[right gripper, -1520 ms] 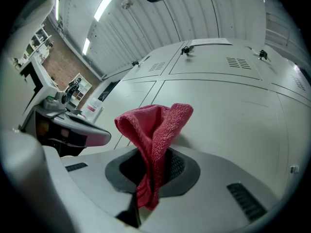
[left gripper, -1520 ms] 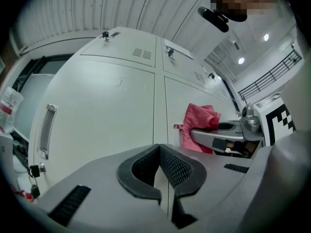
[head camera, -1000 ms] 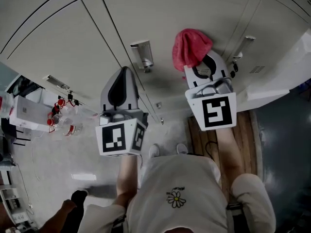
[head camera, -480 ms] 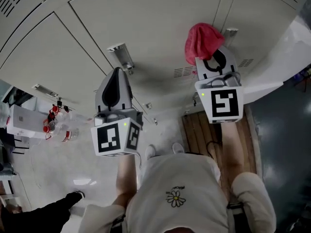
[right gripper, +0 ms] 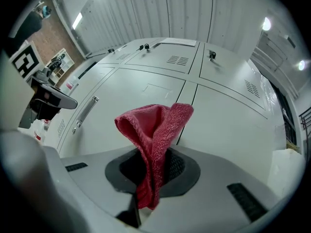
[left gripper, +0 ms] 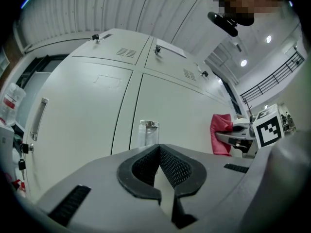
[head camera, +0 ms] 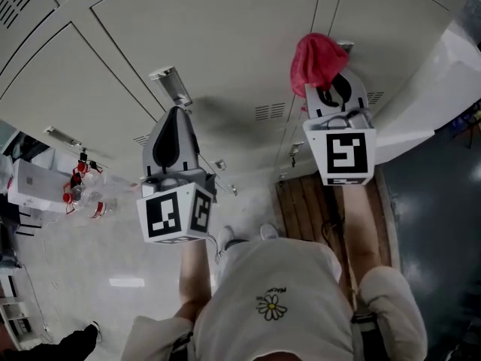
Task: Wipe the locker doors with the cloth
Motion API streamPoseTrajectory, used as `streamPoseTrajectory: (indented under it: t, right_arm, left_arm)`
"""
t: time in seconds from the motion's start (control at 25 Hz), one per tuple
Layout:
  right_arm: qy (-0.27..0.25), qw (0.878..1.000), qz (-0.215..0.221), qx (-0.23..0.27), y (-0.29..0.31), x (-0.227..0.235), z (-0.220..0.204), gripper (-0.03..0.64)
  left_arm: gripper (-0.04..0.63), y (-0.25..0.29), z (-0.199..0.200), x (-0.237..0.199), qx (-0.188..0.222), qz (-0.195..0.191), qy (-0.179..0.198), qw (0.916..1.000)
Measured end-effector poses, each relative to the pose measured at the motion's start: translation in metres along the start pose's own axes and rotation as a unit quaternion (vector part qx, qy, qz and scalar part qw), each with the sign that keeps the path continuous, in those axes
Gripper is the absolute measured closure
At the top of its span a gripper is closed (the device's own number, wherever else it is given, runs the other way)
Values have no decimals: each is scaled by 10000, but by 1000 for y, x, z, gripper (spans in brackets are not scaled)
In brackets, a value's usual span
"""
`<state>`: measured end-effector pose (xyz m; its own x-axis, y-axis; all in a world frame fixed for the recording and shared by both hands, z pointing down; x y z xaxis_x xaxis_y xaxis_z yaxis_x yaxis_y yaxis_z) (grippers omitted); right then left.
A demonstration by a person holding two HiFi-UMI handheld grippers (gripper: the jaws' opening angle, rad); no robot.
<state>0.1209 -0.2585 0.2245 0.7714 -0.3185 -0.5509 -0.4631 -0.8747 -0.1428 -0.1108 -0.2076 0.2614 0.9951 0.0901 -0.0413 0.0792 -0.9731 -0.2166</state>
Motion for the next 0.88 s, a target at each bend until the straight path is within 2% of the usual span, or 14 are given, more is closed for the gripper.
streamPoseTrajectory:
  t: [0.4, 0.64, 0.72, 0.88]
  right_arm:
    - [239, 9997, -69, 5, -3, 7, -7, 577]
    - [427, 9986, -269, -157, -5, 7, -7, 577]
    - [549, 9980, -289, -67, -7, 2, -1, 577]
    - [670, 9973, -18, 296, -10, -27, 24, 577]
  left_arm:
    - [578, -12, 0, -8, -32, 248, 241, 9994]
    - [578, -22, 5, -28, -11, 364, 217, 9991]
    - [578, -26, 9, -36, 37, 381, 192, 9991]
    - [578, -26, 12, -45, 57, 296, 196, 9994]
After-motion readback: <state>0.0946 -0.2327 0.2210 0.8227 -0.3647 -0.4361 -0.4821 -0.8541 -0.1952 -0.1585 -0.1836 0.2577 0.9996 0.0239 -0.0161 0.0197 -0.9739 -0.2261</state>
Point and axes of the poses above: the fingertips, and each gripper's own axes: y forward along the fingers, x to its right, z out of its top, the point moved 4 cm from there along -y, backward along the fingers, and after that the axes turned 8 degrees about z, right-handed, at the moved point
